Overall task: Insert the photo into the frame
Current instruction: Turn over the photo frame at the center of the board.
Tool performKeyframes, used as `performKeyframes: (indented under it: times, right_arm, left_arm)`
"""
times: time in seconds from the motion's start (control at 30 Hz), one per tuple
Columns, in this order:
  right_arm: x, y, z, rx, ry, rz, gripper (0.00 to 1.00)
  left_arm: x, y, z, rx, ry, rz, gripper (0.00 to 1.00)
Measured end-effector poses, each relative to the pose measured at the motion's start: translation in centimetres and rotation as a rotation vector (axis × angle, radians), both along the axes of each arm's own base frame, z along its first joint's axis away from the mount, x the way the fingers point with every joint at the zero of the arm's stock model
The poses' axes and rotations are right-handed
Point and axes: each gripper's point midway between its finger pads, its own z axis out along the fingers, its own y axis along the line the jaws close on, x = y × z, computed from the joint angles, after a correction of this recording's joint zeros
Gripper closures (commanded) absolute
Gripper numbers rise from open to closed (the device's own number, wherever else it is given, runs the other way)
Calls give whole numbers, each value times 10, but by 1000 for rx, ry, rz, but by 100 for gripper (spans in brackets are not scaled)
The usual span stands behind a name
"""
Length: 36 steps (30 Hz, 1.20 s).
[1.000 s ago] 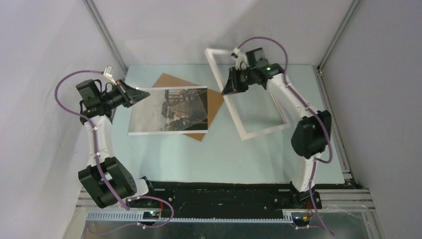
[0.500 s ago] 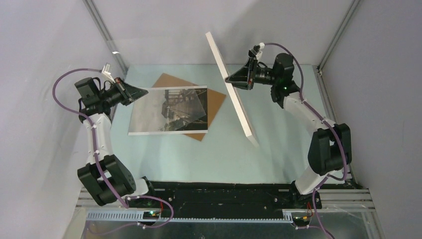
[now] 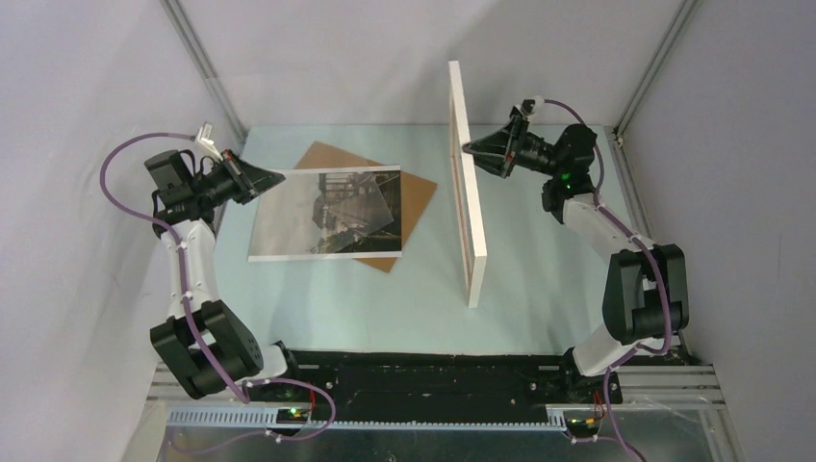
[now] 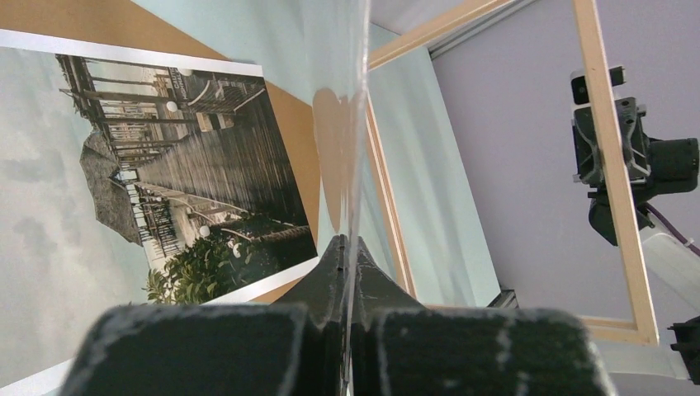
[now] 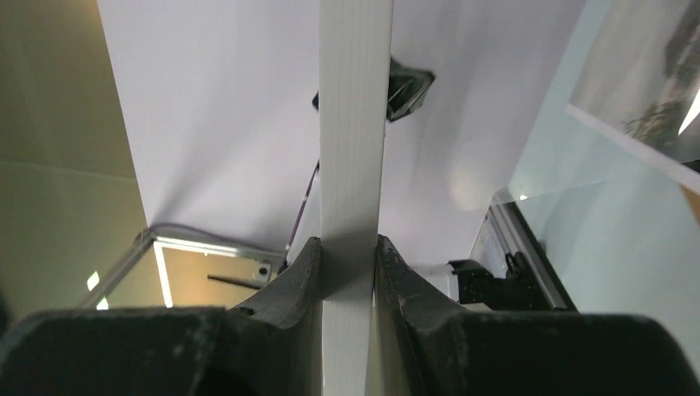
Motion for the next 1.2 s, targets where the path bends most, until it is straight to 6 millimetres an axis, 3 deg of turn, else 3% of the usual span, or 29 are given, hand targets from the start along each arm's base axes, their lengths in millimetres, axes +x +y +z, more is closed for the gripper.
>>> performKeyframes:
  times: [0.13, 0.4, 0.87, 1.0, 1.2]
  right_arm:
    - [17, -20, -17, -11, 49, -76, 100]
    - [32, -41, -32, -37, 91, -132, 99]
    - [41, -100, -39, -70, 67, -187, 90]
    - [42, -117, -42, -81, 59, -198, 84]
    - [42, -145, -46, -94, 47, -231, 61]
  left_arm:
    - [-1, 1, 1, 12, -7, 7, 100]
    - [-2, 0, 3, 22, -18, 6, 100]
    - [-3, -2, 2, 25, -15, -1, 100]
    - [-3, -2, 1, 31, -18, -3, 100]
    - [-3, -2, 1, 30, -16, -4, 100]
